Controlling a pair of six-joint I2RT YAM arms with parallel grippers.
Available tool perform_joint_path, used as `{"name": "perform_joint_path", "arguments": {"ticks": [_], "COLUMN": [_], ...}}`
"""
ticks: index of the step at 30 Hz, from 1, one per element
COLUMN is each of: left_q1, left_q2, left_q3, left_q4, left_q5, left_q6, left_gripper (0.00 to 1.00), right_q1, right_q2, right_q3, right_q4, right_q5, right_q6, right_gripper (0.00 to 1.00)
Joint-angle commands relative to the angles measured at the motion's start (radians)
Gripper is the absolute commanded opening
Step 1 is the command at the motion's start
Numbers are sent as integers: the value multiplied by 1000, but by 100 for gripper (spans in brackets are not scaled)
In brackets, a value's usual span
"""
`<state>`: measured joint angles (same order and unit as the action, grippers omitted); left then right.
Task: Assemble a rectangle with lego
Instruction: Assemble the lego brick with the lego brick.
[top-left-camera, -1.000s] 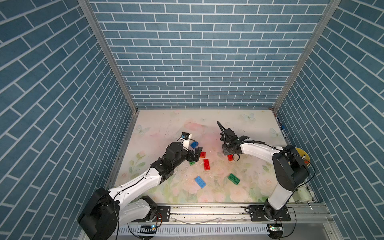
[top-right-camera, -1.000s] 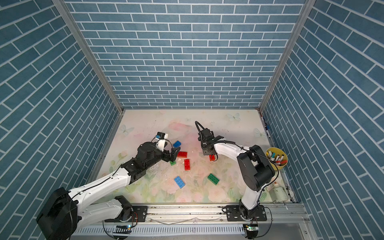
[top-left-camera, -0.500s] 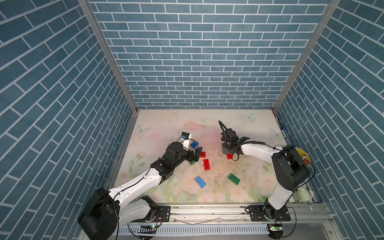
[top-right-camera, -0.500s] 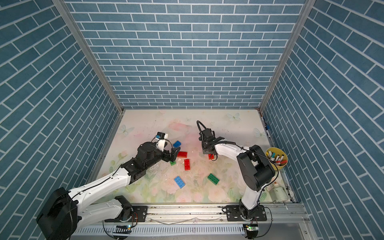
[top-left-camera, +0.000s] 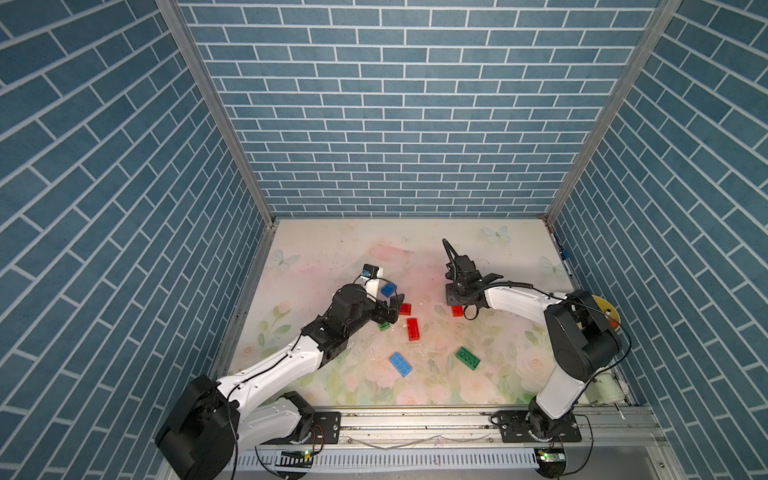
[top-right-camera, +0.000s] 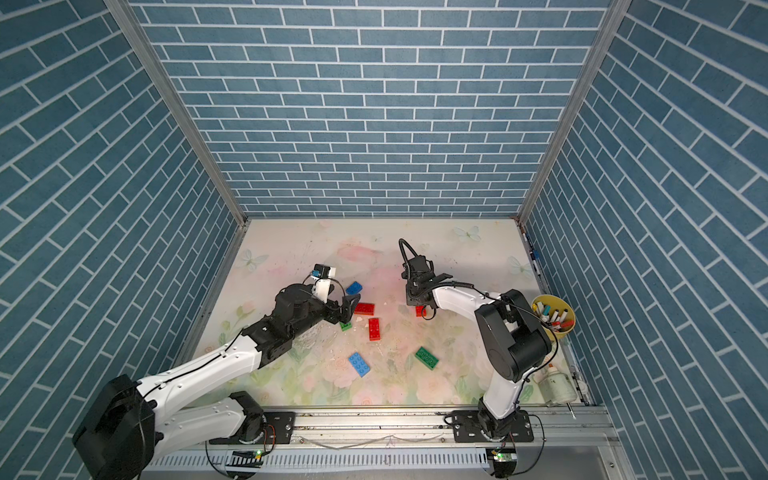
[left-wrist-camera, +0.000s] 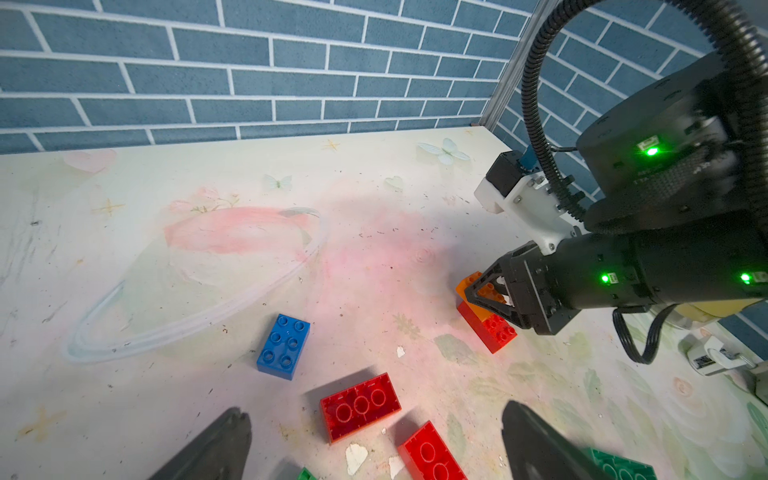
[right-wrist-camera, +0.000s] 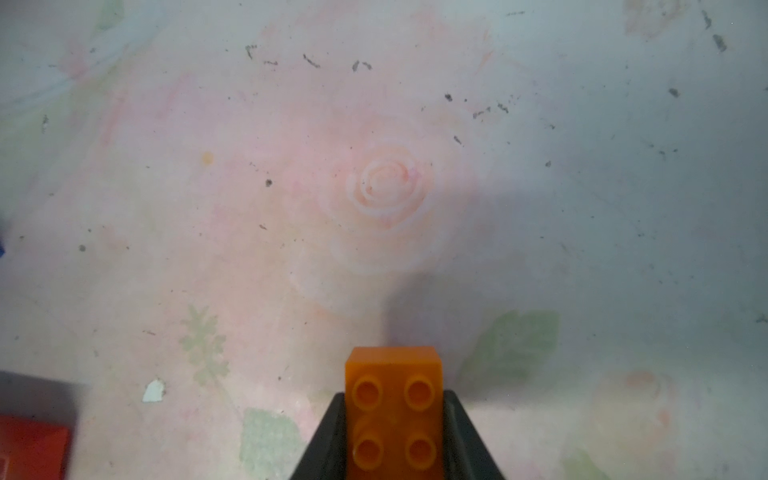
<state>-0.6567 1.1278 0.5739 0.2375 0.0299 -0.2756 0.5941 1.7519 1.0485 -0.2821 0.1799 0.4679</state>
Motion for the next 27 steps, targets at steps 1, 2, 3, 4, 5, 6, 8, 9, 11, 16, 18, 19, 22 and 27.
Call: {"name": "perform_joint_path", "arguments": {"ticks": [1,2,3,4,5,6,8,9,11,16,18,19,22,27], "left_q1": [5,4,3,5,4,5,4,4,5,4,4,4,3,5], "left_q2": [2,0,-3,-5,-9,-11,-14,-13,-19,-85,-127,-143,-182,-214], "left_q3": [30,29,30,28,27,24,24,25,33,49,48,46,47,56], "left_q4": [-21,-23,-24,-27,-26,-26,-24,-28,-41,-85,-99,-102,-120,-153], "left_q5": [-10,-12,-13,-13,-15,-16,-18,-19,-24,-64,-91,-104,-130,-150], "left_q6": [4,4,4,4,3,3,3,3,3,3,3,1,-4,-18], "left_gripper": [100,100,100,100,100,100,100,100,100,100,100,100,100,100], "right_q1": [-5,-5,-5,-5,-5,-5,-5,-5,-5,-5,-5,-4,-2,7], "right_q2": [112,115,116,118,118,117,110,105,90,89,106,112,134,171], "right_q3": [-54,-52,-53,-51,-50,-44,-33,-23,3,126,184,203,247,286], "right_q4": [-117,-118,-119,-119,-120,-124,-138,-148,-170,-246,-269,-274,-281,-285], "right_q5": [-35,-33,-33,-31,-31,-31,-25,-19,-12,8,14,16,16,14], "right_q6": [40,40,38,38,37,37,35,35,38,55,74,83,111,126], "right_gripper": [5,5,5,5,5,5,5,5,5,5,5,5,6,8]}}
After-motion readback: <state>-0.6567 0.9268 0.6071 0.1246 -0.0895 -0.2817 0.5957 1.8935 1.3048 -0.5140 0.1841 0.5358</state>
